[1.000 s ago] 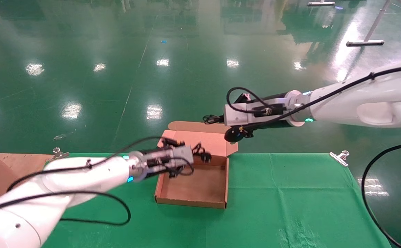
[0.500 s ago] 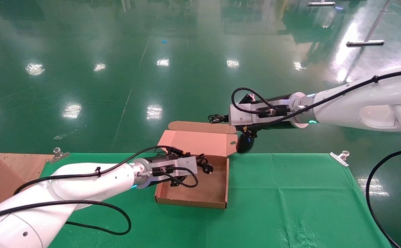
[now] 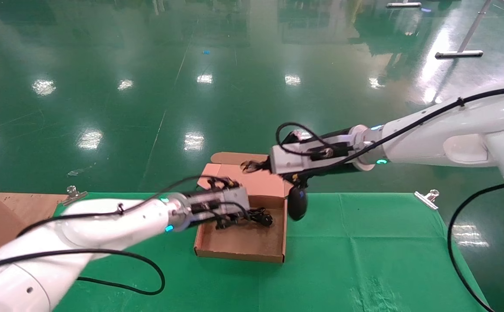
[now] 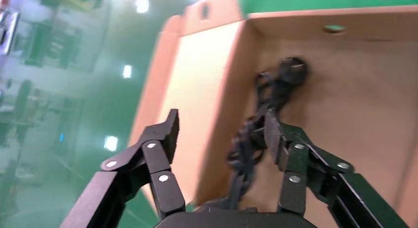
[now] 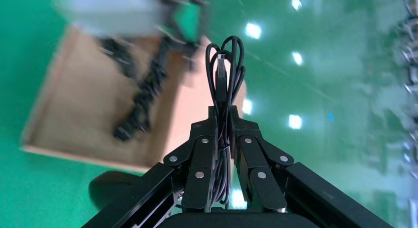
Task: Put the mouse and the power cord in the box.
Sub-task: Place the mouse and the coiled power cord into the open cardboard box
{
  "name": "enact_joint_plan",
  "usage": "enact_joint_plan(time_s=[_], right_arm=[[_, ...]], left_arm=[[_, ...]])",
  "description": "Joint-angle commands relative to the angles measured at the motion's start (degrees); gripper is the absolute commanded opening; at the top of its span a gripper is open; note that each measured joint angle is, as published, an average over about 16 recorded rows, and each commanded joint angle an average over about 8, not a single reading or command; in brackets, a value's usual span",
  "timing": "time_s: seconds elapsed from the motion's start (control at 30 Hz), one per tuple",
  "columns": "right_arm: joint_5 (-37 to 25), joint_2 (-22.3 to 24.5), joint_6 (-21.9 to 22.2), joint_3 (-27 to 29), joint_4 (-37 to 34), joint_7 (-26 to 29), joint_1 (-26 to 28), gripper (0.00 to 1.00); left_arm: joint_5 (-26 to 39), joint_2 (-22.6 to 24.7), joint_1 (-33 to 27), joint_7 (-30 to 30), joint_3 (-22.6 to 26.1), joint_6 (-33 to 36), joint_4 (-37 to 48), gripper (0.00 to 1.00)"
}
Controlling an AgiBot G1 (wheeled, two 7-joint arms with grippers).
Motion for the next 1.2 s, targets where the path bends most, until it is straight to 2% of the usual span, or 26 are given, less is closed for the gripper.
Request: enact_joint_plan(time_s=[0.03, 0.2, 0.37, 0.53, 0.73, 0.9, 1.07, 1.13, 1.17, 1.2], right_arm=[[0.17, -0.16, -2.12, -0.30, 0.66, 0.32, 0.04, 0.00], [1.08, -0.63, -2.90, -2.64, 5.51, 3.21, -1.37, 0.00], [2.48, -0.96, 0.38, -6.99, 12.57, 7.40, -3.61, 0.00], [4.48, -1.10, 6.19, -12.97, 19.51, 12.06, -5.89, 0.00], [7.03, -1.13, 15.97, -20.49, 25.72, 16.43, -9.09, 0.00], [8.46, -1.05, 23.20, -26.28, 28.47, 18.82, -11.38, 0.00], [9.44, -0.90, 27.00, -31.06, 28.72, 20.53, -12.68, 0.00], [9.63, -0.85, 27.92, -32.66, 28.32, 20.94, -13.05, 0.06], [9.68, -0.82, 28.30, -33.34, 28.08, 21.07, -13.18, 0.12], [9.71, -0.80, 28.61, -33.90, 27.86, 21.16, -13.30, 0.24]], left_arm=[[-1.78, -0.15, -0.34, 0.22, -0.53, 0.23, 0.74, 1.00], [-6.30, -4.23, -1.07, 3.90, -3.86, 4.29, 4.27, 1.00], [-10.75, -9.72, -1.11, 8.55, -7.37, 9.14, 6.51, 1.00], [-14.71, -14.61, -0.60, 12.35, -10.41, 13.34, 8.85, 1.00], [-17.95, -18.65, -0.23, 15.63, -12.84, 17.40, 11.72, 1.00], [-19.40, -20.15, -0.22, 17.54, -13.92, 19.21, 14.00, 1.00], [-20.32, -19.95, -0.04, 18.97, -14.59, 19.53, 15.96, 1.00], [-20.60, -19.57, 0.05, 19.52, -14.80, 19.30, 16.59, 1.00], [-20.74, -19.37, 0.10, 19.74, -14.90, 19.18, 16.86, 1.00], [-20.83, -19.19, 0.14, 19.95, -14.97, 19.05, 17.08, 1.00]])
